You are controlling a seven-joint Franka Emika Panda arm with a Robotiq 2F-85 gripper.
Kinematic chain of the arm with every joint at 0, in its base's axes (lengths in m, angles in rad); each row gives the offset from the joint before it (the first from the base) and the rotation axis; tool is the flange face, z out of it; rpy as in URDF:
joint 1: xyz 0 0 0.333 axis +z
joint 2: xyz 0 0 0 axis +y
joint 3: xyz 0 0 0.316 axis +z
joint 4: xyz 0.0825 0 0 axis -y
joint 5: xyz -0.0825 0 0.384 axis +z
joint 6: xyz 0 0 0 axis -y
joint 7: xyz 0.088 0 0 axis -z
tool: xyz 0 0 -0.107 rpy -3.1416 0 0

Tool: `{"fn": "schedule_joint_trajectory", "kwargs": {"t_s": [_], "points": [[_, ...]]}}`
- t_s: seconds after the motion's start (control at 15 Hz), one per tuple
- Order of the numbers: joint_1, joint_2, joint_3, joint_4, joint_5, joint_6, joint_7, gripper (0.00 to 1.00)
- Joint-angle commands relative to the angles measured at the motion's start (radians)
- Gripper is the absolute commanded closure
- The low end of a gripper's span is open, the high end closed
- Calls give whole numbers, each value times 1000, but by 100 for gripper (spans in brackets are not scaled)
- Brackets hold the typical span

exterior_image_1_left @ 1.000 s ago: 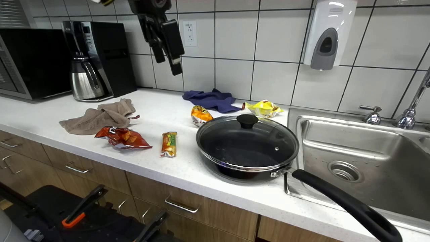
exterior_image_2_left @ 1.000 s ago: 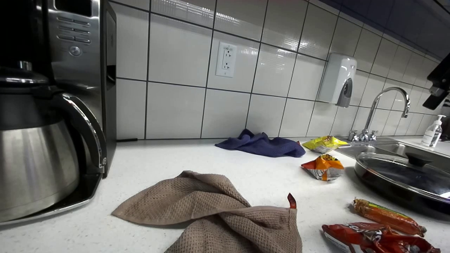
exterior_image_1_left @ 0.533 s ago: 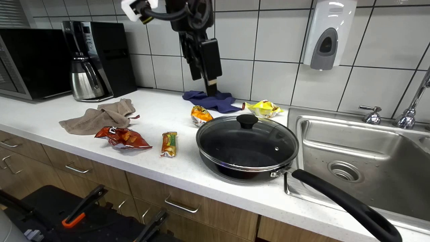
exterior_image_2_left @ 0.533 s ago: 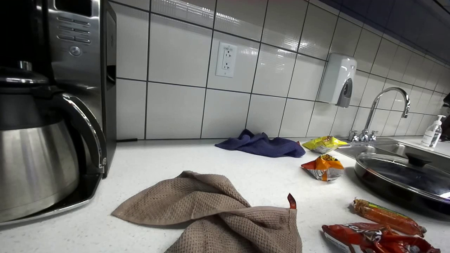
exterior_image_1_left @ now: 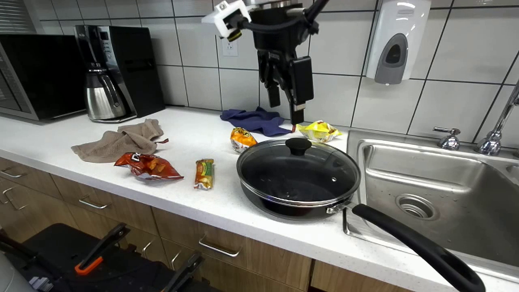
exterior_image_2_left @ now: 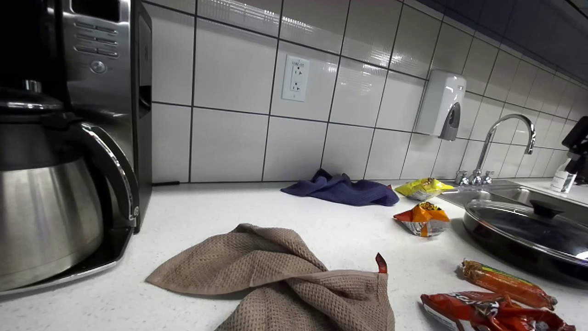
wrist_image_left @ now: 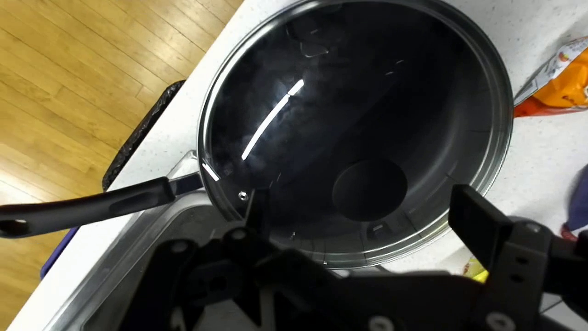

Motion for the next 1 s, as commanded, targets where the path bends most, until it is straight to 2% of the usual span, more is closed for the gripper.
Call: {"fn": "schedule_joint_trajectory", "kwargs": {"t_s": [0.0,0.07,0.13,0.93], "points": [[7,150,-2,133,-63,-10,49,0],[11,168,-5,152,-74,-17,55,0],[27,97,-27,81,-45,-4,17,0],[39,118,-40,91,-45,-4,17,0]]}}
